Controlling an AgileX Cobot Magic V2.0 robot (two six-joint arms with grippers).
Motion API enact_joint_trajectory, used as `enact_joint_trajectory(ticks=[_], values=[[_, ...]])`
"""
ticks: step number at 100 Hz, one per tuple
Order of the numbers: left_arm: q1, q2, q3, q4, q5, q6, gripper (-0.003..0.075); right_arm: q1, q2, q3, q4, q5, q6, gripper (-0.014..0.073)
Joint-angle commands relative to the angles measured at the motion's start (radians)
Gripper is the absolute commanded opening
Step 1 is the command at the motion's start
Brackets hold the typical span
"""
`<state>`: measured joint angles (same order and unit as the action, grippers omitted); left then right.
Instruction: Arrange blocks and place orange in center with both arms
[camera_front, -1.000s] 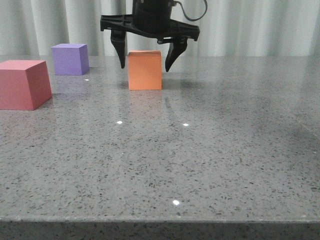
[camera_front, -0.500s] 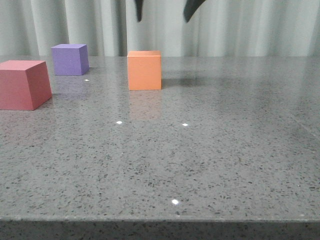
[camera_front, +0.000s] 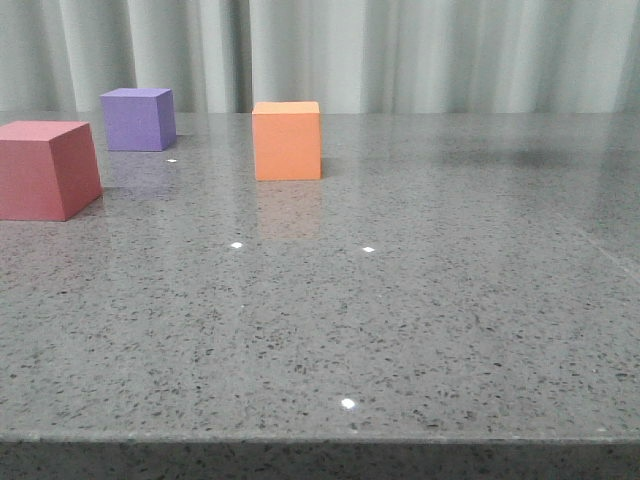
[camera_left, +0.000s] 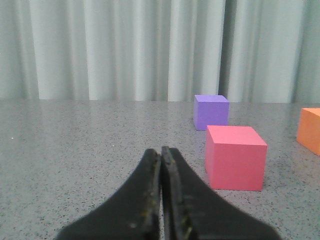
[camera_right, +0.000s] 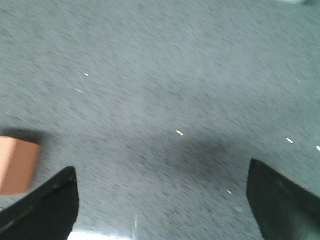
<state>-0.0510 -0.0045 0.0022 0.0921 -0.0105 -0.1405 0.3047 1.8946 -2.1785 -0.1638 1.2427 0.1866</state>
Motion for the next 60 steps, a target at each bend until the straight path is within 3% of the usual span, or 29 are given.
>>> enact_joint_trajectory(ticks=[1,42,60], values=[[0.002,-0.031,0.043,0.0,-0.075,-0.002,-0.0019,-0.048,-0.134,0.091,-0.025,-0.097,-0.016,0.0666],[0.002,-0.031,0.043,0.0,-0.075,-0.002,-0.0019,-0.244,-0.631,0.901,0.023,-0.499,-0.015,0.0666],[0.002,-0.031,0.043,0.0,-0.075,-0.002,-0.0019,-0.309,-0.843,1.176,0.025,-0.652,-0.004,0.0666]])
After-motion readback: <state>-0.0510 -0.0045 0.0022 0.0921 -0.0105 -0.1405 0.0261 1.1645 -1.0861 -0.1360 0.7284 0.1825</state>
